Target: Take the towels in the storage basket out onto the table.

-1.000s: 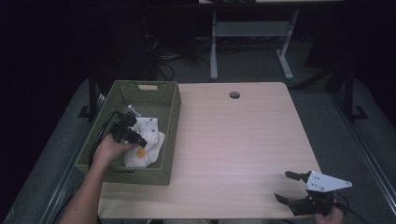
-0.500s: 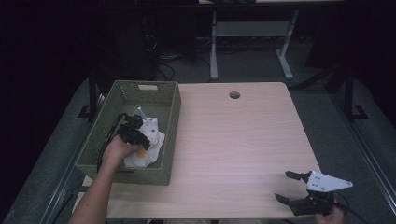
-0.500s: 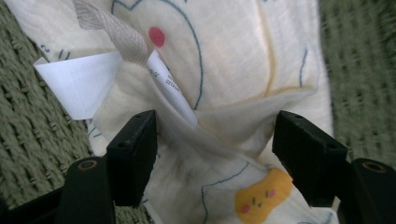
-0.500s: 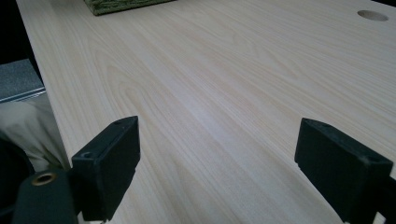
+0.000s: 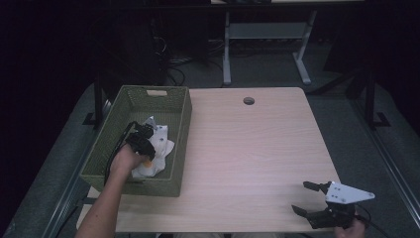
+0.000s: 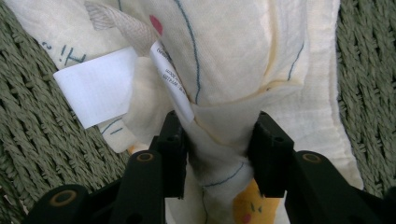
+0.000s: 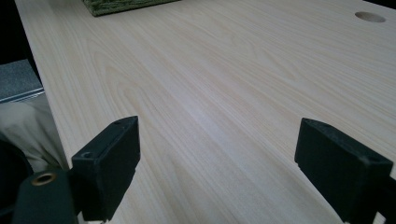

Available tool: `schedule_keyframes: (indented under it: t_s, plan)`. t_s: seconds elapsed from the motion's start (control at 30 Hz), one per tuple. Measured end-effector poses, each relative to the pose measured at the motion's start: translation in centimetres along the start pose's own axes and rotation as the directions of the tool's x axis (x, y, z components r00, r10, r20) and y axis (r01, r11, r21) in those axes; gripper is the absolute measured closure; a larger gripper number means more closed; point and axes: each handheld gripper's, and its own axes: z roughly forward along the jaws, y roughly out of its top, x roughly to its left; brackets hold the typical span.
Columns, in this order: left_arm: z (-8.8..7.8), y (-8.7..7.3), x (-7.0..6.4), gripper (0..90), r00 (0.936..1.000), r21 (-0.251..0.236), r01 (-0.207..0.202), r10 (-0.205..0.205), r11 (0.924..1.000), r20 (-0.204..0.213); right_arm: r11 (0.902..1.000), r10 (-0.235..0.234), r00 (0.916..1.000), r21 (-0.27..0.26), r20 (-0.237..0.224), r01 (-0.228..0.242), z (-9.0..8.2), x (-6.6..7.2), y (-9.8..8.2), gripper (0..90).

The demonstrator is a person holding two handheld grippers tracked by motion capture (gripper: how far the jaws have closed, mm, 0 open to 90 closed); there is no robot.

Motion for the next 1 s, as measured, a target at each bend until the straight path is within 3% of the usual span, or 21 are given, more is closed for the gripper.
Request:
schedule_keyframes:
  t_s: [0.27, 0.67, 1.0]
  plan:
    - [0.0, 0.0, 0.2, 72.9, 1.0, -0.004, -0.001, 0.001, 1.0, 0.001, 1.0, 0.0, 1.0, -0.002, 0.003, 0.0, 0.0, 0.0, 0.0, 13.8]
    - [-1.1, -0.7, 0.9, 75.8, 0.9991, -0.079, 0.018, -0.015, 0.9967, 0.039, 0.9999, 0.003, 1.0, -0.01, 0.007, -0.003, -0.2, -0.2, 0.0, 13.8]
    - [-3.0, -1.7, 1.3, 76.3, 0.9957, -0.16, 0.038, -0.024, 0.9863, 0.09, 1.0, 0.002, 0.9999, -0.008, 0.015, -0.001, -0.2, -0.1, 0.0, 13.8]
